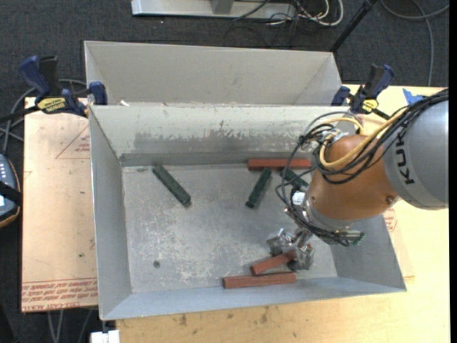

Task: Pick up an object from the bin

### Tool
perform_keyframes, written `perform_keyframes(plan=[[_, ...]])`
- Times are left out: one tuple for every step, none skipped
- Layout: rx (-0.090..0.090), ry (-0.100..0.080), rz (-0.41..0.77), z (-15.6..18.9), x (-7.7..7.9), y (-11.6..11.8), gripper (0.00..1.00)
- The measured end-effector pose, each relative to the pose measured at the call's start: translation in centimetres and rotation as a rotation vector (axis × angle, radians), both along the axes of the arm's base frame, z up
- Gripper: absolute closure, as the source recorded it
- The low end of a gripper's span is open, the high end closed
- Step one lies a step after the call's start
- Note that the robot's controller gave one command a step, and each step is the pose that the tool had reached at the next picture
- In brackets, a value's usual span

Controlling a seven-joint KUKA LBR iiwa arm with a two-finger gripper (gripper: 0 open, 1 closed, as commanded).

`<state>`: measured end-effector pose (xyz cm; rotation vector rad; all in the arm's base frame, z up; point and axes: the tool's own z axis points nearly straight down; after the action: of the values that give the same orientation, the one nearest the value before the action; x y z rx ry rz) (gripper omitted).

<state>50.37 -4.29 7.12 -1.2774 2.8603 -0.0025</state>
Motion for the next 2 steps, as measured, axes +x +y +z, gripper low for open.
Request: perform_keyframes(plan=[[-0.004,-0.002,0.232,17.24,-1.76,-1.36,1.00],[-0.001,0.007,0.233,16.85,-1.87,-1.29,0.00]])
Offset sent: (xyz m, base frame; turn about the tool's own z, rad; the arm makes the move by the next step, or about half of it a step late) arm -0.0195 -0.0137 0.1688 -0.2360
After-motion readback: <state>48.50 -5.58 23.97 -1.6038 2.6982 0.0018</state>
